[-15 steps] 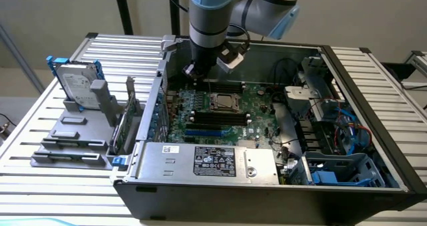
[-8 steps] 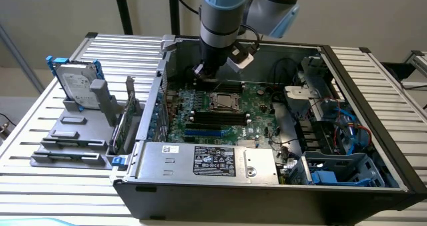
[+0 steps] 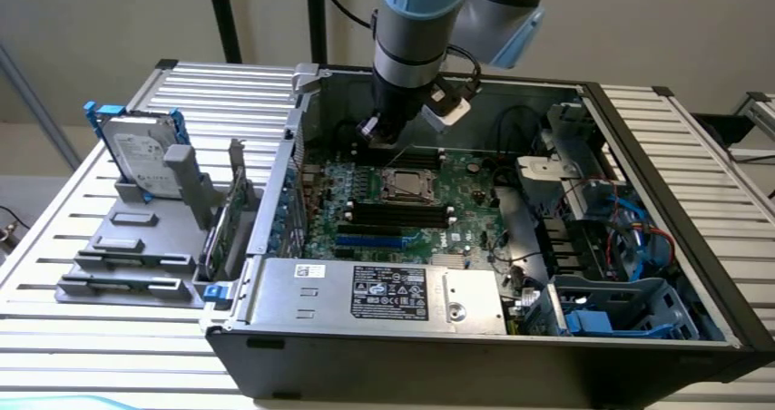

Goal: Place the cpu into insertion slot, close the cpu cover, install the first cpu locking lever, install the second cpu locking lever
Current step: 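Install the first cpu locking lever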

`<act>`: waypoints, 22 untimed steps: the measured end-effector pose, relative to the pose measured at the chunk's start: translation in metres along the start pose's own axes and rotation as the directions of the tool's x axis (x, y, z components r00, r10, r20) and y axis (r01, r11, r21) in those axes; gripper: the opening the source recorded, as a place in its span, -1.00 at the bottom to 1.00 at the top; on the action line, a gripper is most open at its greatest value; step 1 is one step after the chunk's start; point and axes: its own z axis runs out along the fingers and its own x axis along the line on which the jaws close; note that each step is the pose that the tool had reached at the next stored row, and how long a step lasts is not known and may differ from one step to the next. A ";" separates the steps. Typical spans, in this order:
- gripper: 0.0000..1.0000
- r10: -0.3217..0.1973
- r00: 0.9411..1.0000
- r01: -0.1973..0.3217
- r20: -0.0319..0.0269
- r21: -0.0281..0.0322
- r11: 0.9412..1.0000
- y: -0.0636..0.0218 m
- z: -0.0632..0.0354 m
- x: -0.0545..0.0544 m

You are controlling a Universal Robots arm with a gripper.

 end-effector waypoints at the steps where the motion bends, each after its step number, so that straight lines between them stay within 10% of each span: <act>1: -0.79 0.000 1.000 0.000 0.000 0.000 1.000 0.0001 0.0005 0.000; 12: -0.79 0.000 1.000 0.000 0.006 -0.006 1.000 0.0057 0.0181 -0.005; 22: -0.79 0.000 1.000 0.001 0.029 -0.028 1.000 0.0091 0.0309 -0.008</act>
